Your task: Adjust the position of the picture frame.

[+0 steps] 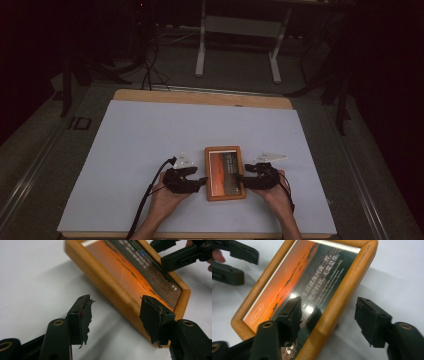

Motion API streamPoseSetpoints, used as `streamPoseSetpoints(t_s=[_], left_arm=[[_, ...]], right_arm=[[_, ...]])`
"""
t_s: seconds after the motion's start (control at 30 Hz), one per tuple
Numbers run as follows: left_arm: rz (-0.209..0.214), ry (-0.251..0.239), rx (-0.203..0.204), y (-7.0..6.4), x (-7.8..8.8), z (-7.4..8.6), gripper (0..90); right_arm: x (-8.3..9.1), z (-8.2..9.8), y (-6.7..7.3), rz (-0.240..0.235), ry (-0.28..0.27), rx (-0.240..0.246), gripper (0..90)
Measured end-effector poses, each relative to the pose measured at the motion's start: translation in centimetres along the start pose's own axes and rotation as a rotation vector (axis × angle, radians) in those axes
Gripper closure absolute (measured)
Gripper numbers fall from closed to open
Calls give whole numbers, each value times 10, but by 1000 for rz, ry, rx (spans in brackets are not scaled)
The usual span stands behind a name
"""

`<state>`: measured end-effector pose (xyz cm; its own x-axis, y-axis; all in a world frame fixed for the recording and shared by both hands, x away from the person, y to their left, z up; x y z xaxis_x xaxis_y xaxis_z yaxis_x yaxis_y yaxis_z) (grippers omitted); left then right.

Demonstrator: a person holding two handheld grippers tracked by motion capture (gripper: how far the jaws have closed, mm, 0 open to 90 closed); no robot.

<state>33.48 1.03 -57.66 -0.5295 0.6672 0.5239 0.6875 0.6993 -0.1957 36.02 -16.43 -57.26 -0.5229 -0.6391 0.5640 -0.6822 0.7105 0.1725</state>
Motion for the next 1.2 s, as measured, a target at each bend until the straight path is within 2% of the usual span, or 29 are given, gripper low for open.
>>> streamPoseSetpoints(t_s=[0.1, 0.2, 0.27, 0.5, 0.7, 0.87, 1.0, 1.1, 1.13, 1.2], left_arm=[[26, 8, 35, -4, -8, 1, 398], [31, 27, 43, -6, -15, 3, 379], [49, 35, 58, -9, -19, 5, 358], [74, 42, 89, -11, -24, 5, 338], [150, 69, 143, -16, -31, 8, 324], [152, 75, 143, -15, -31, 8, 323], [140, 87, 156, -16, -31, 7, 327], [145, 81, 175, -14, -28, 4, 352], [148, 78, 170, -14, -26, 3, 393], [149, 68, 160, -15, -23, 2, 418]], right_arm=[[-2, 2, 2, -13, 10, -4, 344], [-4, 3, 2, -22, 16, -18, 306], [-5, 5, 3, -39, 22, -27, 287], [-12, 10, 6, -71, 45, -59, 271], [-15, 13, 9, -121, 64, -100, 257], [-17, 15, 9, -153, 70, -129, 261], [-16, 15, 9, -150, 81, -134, 269], [-15, 14, 9, -148, 79, -134, 287], [-13, 13, 8, -152, 74, -139, 325], [-10, 11, 7, -159, 64, -142, 347]])
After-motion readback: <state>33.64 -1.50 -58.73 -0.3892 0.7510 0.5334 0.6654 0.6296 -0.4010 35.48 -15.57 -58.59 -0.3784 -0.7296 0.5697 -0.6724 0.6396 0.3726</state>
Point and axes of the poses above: each handheld gripper's, and its own axes: x roughly backward along the jaws, z roughly out of its underside, y roughly to its left, the point moved 9 cm from there along -x, roughly forward along the jaws, and after that the axes turned 6 degrees about -y, right-handed, at the moved point
